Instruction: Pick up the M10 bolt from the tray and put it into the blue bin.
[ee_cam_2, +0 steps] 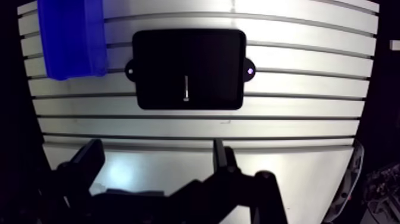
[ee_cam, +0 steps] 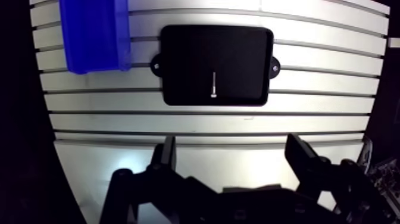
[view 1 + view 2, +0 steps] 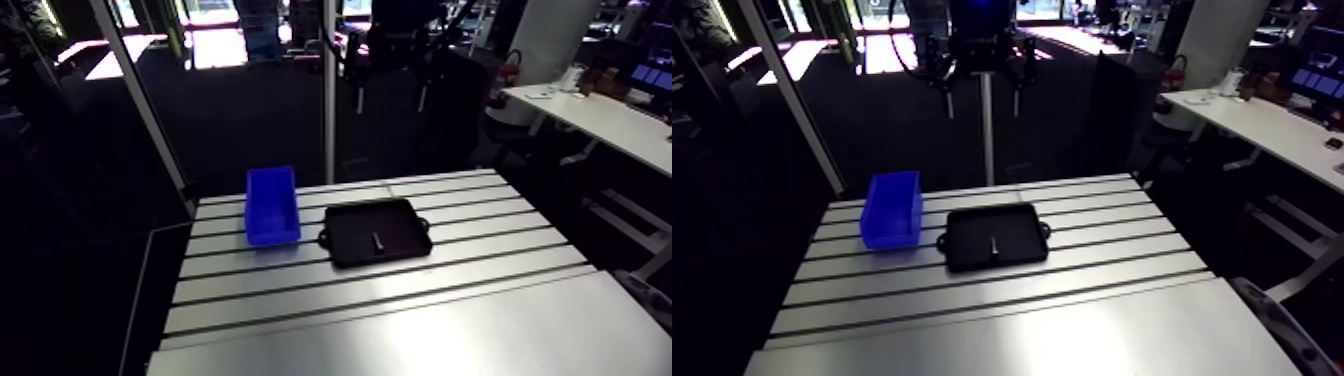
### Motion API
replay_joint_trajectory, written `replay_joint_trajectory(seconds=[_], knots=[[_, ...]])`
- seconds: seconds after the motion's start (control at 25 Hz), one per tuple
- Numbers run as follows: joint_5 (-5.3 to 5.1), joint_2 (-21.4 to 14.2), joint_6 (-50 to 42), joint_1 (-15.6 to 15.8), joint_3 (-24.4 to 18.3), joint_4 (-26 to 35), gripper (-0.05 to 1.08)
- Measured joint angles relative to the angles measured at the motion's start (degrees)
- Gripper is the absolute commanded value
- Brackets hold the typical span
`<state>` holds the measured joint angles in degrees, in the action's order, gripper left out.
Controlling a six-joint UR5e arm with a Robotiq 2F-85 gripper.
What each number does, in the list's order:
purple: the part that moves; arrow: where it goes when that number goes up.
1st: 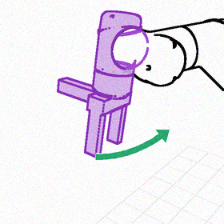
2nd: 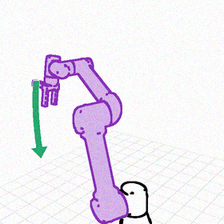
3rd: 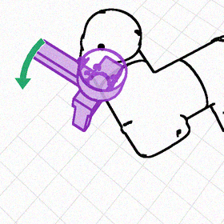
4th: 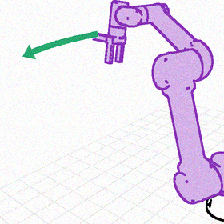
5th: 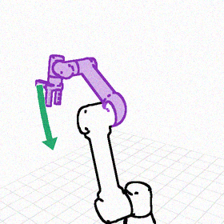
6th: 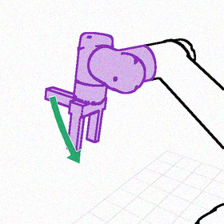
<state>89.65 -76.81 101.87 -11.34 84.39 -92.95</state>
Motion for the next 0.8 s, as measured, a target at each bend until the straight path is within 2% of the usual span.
replay_joint_trajectory(seconds=[0.2, 0.8], knots=[[0.07, 0.1, -0.4, 0.0, 2.2, -3.0, 0.01], [0.71, 0.3, -0.3, 0.0, 13.2, -13.6, 0.01]])
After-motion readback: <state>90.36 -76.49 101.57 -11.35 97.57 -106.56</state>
